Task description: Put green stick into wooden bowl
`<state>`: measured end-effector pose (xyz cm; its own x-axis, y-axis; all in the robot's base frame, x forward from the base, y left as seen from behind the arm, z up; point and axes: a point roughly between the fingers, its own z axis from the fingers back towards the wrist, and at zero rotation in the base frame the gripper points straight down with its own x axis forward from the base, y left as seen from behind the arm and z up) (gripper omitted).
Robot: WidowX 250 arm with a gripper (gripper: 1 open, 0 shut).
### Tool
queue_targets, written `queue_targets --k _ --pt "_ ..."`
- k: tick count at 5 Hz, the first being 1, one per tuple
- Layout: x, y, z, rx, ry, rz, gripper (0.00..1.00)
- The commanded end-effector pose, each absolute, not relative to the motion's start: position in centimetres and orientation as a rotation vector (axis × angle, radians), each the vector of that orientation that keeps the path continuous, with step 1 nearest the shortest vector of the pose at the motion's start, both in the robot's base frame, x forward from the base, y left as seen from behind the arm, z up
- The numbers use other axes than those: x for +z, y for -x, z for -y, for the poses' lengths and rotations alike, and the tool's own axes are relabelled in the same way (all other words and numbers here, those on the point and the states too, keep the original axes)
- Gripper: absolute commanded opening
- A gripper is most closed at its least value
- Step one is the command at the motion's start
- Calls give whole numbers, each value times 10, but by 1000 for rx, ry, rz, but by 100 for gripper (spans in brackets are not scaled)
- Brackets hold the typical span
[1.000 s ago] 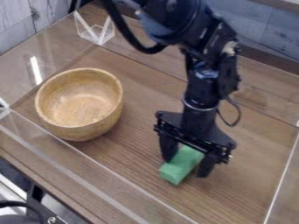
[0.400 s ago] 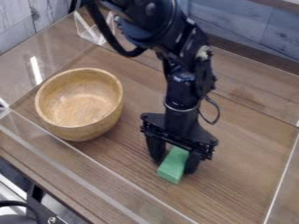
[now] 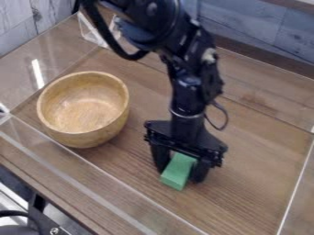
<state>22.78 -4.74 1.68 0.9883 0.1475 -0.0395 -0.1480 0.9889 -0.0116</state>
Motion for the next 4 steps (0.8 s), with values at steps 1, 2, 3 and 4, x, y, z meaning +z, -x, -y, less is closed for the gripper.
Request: queue_targets --k 1,2,3,4 --pt "31 -237 66 113 36 32 100" --pt "33 -239 77 79 44 51 0" --pt "33 -238 67 96 43 59 0" --pt "30 -236 56 128 40 65 0"
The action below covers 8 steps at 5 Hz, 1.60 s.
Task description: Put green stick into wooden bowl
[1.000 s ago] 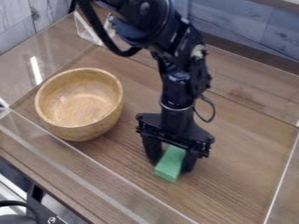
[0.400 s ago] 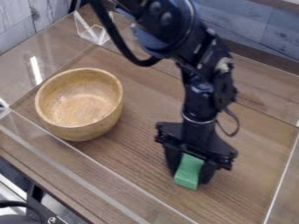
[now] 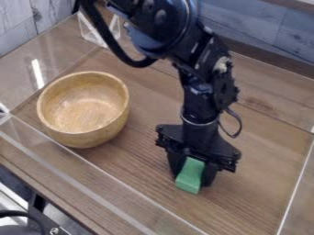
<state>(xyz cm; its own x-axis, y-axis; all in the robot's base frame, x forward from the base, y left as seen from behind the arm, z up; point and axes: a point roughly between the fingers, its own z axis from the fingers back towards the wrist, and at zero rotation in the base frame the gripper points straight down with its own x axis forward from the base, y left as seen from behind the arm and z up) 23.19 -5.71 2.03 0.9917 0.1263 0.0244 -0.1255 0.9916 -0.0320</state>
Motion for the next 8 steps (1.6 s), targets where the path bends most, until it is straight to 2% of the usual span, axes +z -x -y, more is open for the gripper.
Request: queue_targets --k 1,2,3,4,5,8 --pt "36 -230 57 76 49 67 0" --pt "44 -225 58 26 57 69 0" --pt "70 -227 58 76 64 82 0" --pt "104 -233 42 145 64 106 0" --pt "125 -241 16 194 57 127 0" --pt "138 -239 -67 153 5 136 0"
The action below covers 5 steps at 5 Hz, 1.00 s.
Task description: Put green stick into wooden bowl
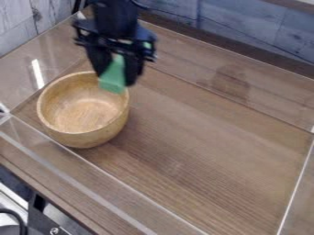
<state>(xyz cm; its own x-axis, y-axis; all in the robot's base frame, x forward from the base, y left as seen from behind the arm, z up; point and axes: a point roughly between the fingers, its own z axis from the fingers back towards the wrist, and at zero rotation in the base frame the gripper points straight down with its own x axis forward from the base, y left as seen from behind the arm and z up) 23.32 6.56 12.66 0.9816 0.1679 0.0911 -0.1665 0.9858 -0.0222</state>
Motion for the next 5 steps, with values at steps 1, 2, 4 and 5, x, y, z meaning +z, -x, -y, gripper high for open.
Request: queue_targets --k 1,2,4,5 --pt "139 -235 -85 117 -8 131 0" --pt "132 -231 -104 30 -11 128 0" --pt "103 -225 -116 -2 -24 117 0" --pt "88 -224 -106 25 -24 104 0"
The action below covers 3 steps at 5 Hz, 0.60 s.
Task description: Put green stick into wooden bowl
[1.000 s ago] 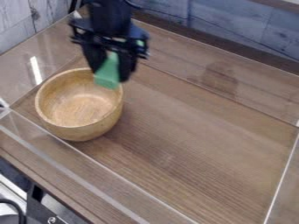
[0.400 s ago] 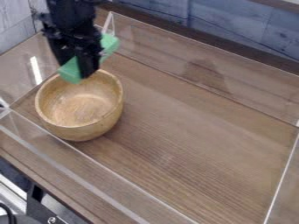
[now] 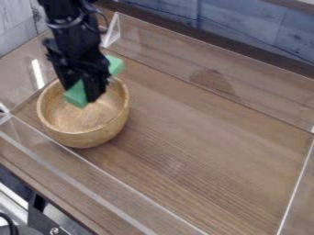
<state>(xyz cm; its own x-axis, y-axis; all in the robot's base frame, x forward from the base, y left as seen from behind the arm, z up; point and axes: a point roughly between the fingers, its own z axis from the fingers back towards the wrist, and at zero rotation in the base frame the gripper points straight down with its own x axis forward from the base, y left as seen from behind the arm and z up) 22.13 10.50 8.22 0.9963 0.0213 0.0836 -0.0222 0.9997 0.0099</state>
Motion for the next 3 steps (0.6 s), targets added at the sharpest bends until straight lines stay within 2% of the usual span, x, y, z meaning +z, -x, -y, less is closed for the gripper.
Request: queue_targets --k 1,3 --pt "90 -223 -100 21 -23 100 0" --pt "104 -221 -95 34 -19 88 0"
